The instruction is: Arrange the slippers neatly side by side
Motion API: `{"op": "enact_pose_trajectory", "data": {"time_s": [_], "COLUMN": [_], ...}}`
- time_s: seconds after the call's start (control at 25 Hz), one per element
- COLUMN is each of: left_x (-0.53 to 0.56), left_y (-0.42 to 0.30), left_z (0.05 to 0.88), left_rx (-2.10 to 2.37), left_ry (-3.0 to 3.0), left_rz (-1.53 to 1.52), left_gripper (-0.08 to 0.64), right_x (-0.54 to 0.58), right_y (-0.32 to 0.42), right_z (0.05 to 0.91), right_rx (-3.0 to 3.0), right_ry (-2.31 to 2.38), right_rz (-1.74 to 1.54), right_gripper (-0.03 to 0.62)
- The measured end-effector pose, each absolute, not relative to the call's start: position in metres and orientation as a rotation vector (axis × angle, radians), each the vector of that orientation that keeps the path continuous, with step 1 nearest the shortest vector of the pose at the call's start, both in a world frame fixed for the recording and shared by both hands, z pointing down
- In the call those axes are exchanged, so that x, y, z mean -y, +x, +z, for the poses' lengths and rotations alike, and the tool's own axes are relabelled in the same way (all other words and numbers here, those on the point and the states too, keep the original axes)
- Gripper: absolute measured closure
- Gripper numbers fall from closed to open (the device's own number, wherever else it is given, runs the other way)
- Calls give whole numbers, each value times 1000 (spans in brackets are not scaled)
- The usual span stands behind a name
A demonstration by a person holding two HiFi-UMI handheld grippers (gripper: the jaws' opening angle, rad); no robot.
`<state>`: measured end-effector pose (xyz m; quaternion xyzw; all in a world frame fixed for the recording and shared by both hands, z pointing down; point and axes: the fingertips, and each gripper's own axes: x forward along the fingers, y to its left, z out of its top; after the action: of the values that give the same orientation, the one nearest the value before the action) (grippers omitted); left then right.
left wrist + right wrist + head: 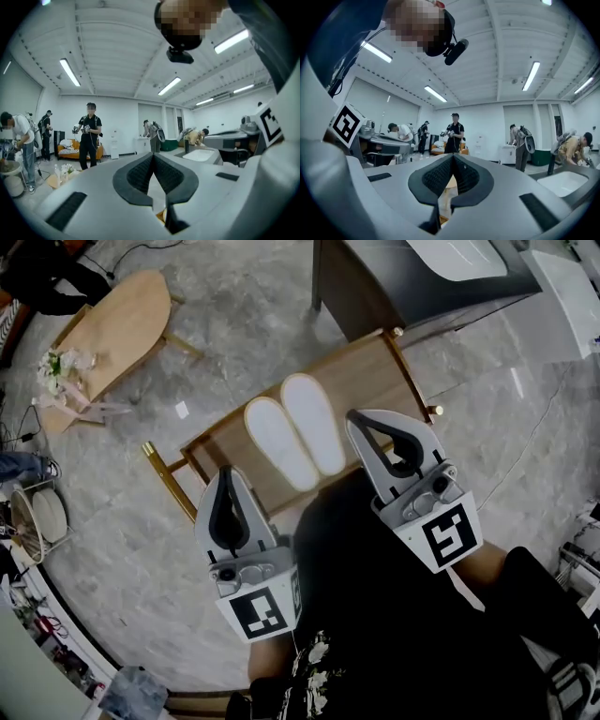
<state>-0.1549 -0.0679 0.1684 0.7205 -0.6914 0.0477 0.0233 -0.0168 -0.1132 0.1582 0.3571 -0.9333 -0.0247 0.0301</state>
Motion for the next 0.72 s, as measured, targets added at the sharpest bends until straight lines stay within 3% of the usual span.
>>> {"op": "enact_pose_trajectory", "data": {"time_s": [0.2, 0.72], "left_x": [59, 50], "left_y": [-165, -180], "left_z": [132, 87], "left_rx": [2243, 2422], "left_ry": [2215, 2149], "left_rz": [115, 113], "left_gripper": [557, 557], "right_x": [111, 116], "right_y": [-9, -13], "right_z": [126, 113], "right_rx": [2895, 2932], "right_ry": [1123, 1096], "right_rz": [-188, -87], "right_gripper": [594, 595]}}
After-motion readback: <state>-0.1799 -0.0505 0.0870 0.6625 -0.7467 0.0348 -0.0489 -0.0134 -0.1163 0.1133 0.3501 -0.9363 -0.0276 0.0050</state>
